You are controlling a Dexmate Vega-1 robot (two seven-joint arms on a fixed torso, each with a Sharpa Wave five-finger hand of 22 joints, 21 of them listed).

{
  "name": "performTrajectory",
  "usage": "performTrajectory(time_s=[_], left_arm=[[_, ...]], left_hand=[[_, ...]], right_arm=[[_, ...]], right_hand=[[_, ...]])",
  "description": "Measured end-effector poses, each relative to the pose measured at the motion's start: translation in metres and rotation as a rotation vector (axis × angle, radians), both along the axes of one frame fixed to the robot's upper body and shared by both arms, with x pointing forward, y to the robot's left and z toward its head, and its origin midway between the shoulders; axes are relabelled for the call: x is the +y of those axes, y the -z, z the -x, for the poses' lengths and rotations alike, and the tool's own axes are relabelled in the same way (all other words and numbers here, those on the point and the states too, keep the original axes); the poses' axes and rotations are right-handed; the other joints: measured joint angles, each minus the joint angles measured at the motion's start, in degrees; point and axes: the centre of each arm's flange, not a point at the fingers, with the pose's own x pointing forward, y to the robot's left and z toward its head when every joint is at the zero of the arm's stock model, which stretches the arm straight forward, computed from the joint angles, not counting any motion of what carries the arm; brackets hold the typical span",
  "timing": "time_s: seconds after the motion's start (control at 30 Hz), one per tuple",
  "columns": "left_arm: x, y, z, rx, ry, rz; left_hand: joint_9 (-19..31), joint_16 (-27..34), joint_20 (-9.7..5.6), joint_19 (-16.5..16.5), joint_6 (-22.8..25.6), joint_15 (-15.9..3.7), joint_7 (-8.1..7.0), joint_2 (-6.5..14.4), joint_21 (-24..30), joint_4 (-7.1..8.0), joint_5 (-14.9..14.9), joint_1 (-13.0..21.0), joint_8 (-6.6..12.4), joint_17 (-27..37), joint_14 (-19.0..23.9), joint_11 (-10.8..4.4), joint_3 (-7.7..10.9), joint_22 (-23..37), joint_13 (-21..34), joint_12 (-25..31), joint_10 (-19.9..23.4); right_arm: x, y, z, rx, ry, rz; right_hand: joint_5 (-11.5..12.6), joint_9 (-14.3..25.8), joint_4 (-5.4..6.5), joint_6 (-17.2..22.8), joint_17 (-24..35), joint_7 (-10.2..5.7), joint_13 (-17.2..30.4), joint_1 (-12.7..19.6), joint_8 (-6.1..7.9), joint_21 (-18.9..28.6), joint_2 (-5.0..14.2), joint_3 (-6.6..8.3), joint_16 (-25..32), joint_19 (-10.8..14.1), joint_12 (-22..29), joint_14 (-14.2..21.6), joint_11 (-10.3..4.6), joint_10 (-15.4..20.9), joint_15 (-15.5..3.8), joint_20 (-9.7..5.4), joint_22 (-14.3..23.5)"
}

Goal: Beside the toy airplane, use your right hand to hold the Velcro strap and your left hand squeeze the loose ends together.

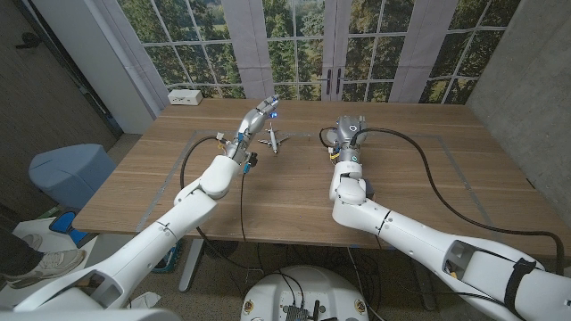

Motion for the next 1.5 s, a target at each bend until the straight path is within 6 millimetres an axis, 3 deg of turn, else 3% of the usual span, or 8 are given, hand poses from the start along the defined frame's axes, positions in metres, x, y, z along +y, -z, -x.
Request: performTrajectory(time_s=[0.1,0.27,0.47,0.93,1.23,1.3,1.4,1.5], left_arm=[[0.0,0.0,0.001,-0.001,0.002,0.0],[0.001,0.0,0.002,-0.003,0.004,0.001],[0.002,0.001,0.003,-0.004,0.007,0.002],[0.006,0.003,0.005,-0.002,0.009,0.005],[0.007,0.004,0.006,-0.001,0.013,0.008],[0.009,0.005,0.007,-0.001,0.012,0.009],[0.01,0.006,0.007,0.0,0.012,0.01],[0.01,0.006,0.007,0.0,0.012,0.011]], left_hand=[[0.0,0.2,-0.07,0.1,-0.2,0.17,0.17,0.0,0.0,-0.18,0.0,0.0,0.0,0.0,-0.2,0.0,0.18,0.0,0.0,0.0,0.0],[0.0,0.2,-0.07,0.1,-0.2,0.17,0.17,0.0,0.0,-0.18,0.0,0.0,0.0,0.0,-0.2,0.0,0.18,0.0,0.0,0.0,0.0],[0.0,0.2,-0.07,0.1,-0.2,0.17,0.17,0.0,-0.2,-0.4,0.0,0.0,0.0,0.0,-0.2,0.0,0.4,0.0,0.0,0.0,0.0],[0.0,0.2,0.24,0.4,-0.4,0.17,0.38,0.0,-0.4,-0.93,0.0,0.0,0.0,0.0,-0.2,0.0,0.6,0.0,0.0,0.0,0.0],[0.0,0.2,0.24,0.4,-0.4,0.17,0.37,0.0,-0.5,-1.5,0.0,0.0,0.0,0.0,-0.2,0.0,0.71,0.0,0.0,0.0,0.0],[0.0,0.2,0.24,0.4,-0.4,0.17,0.38,0.0,-0.9,-1.5,0.0,0.0,0.0,0.0,-0.2,0.02,0.7,0.0,0.0,0.0,0.0],[0.0,0.2,0.24,0.4,-0.4,0.17,0.37,0.0,-0.9,-1.5,0.0,0.0,0.0,0.0,-0.2,0.0,0.71,0.0,0.0,0.0,-0.4],[0.0,0.2,0.24,0.4,-0.4,0.17,0.37,0.0,-0.9,-1.73,0.0,0.0,0.0,0.0,-0.2,-0.1,0.94,0.0,0.0,0.0,-0.5]], right_arm=[[0.0,-0.001,0.0,0.022,0.006,0.008],[0.001,-0.003,0.0,0.057,0.009,0.023],[0.001,-0.006,0.0,0.11,-0.002,0.04],[-0.004,-0.011,-0.005,0.269,-0.095,0.042],[-0.036,-0.032,-0.011,0.323,-0.139,-0.006],[-0.048,-0.037,-0.011,0.315,-0.121,-0.022],[-0.026,-0.015,-0.025,0.514,-0.387,-0.071],[-0.025,-0.009,-0.028,0.548,-0.498,-0.116]], right_hand=[[1.0,-0.3,0.6,-4.3,-2.0,0.26,-1.4,-3.5,0.0,-0.9,-3.04,-3.25,-1.8,-0.5,-3.2,-3.0,0.11,-3.4,0.29,0.79,0.0],[4.5,-0.5,0.89,-11.5,-4.5,-1.83,-2.2,-7.1,0.0,-3.6,-8.47,-9.07,-5.1,-4.4,-7.8,-8.7,-1.74,-9.5,0.5,-1.9,0.0],[8.3,-0.8,1.0,-17.6,-6.6,-2.84,-2.3,-10.0,0.01,-6.3,-11.57,-16.32,-8.1,-7.0,-10.9,-14.6,-1.83,-14.6,0.77,-1.36,-0.1],[11.6,-1.4,4.01,-28.9,-11.3,-2.58,-4.9,-21.6,-0.1,-15.9,-9.81,-31.38,-14.6,-17.2,-14.4,-28.5,1.87,-28.3,1.98,3.75,-0.5],[12.6,-1.6,5.38,-32.2,-13.0,-2.09,-6.5,-23.7,-0.1,-19.3,-8.88,-34.9,-15.1,-19.6,-14.6,-34.1,4.05,-33.4,4.67,6.16,-0.5],[13.2,-1.8,5.94,-32.1,-13.5,-1.31,-7.0,-25.1,-0.1,-19.7,-7.49,-35.46,-15.1,-19.2,-14.5,-34.6,4.59,-33.9,5.22,7.19,-0.5],[14.0,-1.9,7.03,-31.3,-14.4,-0.54,-8.1,-25.7,0.42,-20.8,-3.93,-34.96,-14.7,-18.7,-13.9,-34.5,5.93,-33.1,5.83,7.84,-0.5],[14.0,-2.1,7.95,-29.3,-15.6,-0.65,-9.3,-24.6,0.95,-21.6,0.21,-33.76,-14.4,-17.5,-13.4,-33.6,6.79,-32.2,5.47,6.58,-0.5]])
